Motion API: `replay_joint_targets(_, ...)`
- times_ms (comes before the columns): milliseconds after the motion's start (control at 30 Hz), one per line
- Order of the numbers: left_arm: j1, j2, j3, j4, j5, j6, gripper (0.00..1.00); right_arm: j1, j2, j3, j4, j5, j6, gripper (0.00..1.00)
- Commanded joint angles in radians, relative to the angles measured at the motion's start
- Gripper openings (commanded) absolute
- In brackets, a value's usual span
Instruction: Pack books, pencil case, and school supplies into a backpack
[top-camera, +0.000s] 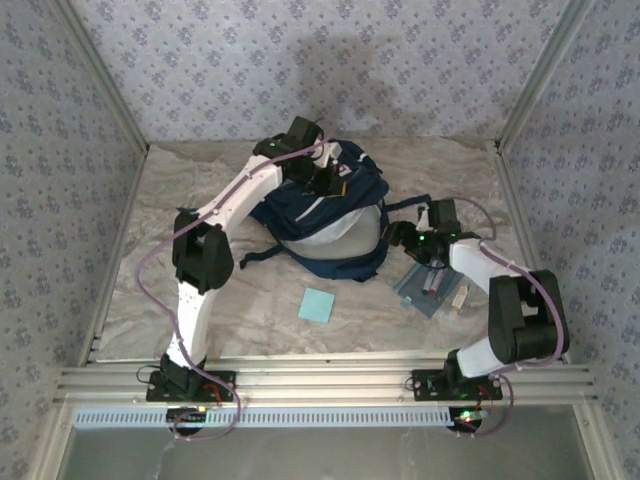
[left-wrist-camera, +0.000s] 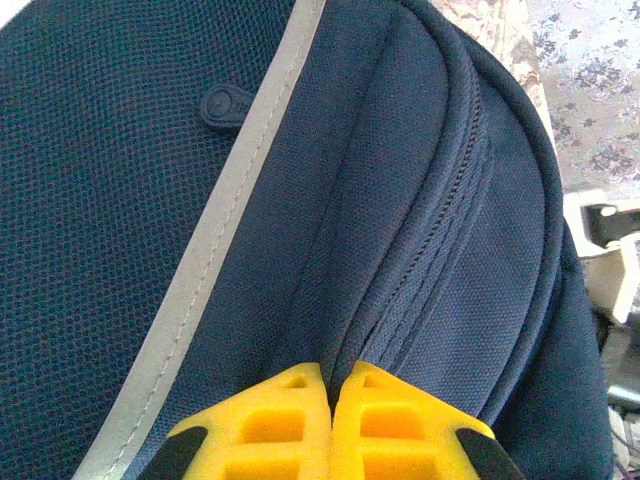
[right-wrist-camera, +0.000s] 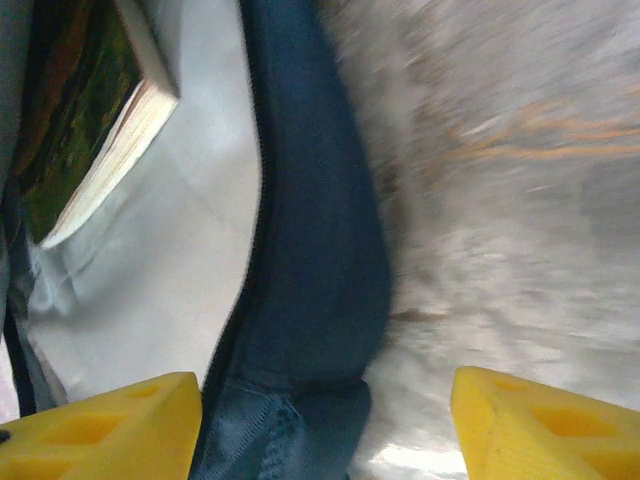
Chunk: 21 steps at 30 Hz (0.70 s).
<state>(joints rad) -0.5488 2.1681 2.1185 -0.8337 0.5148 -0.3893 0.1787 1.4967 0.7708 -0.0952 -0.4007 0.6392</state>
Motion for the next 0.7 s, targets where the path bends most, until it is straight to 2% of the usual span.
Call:
replay_joint_targets(0, 0.031, -0.112, -0.045, 0.021, -0.010, 0.037, 0.00, 0.109, 0.084, 0.017, 0.149, -0.074, 0.072, 0.65)
replay_joint_targets(200, 0.087, -0.203, -0.175, 0.002, -0.034, 0.067, 0.00, 0.286, 0.246, 0.126, 0.331, -0.115, 0.205, 0.57)
replay_joint_targets(233, 0.099, -0.219, -0.207, 0.005, -0.040, 0.061, 0.05, 0.315, 0.267, 0.149, 0.354, -0.124, 0.226, 0.57)
replay_joint_targets(333, 0.143, -0.273, -0.290, 0.041, -0.051, 0.033, 0.29, 0.404, 0.313, 0.237, 0.368, -0.150, 0.246, 0.59)
replay_joint_targets(367, 0.156, -0.291, -0.313, 0.059, -0.054, 0.020, 0.36, 0.426, 0.318, 0.261, 0.357, -0.156, 0.242, 0.60)
replay_joint_targets(467, 0.185, -0.328, -0.355, 0.092, -0.069, -0.006, 0.44, 0.458, 0.309, 0.303, 0.294, -0.171, 0.208, 0.66)
replay_joint_targets(667, 0.189, -0.312, -0.335, 0.096, -0.100, -0.004, 0.46, 0.433, 0.212, 0.301, -0.001, -0.149, 0.021, 0.71)
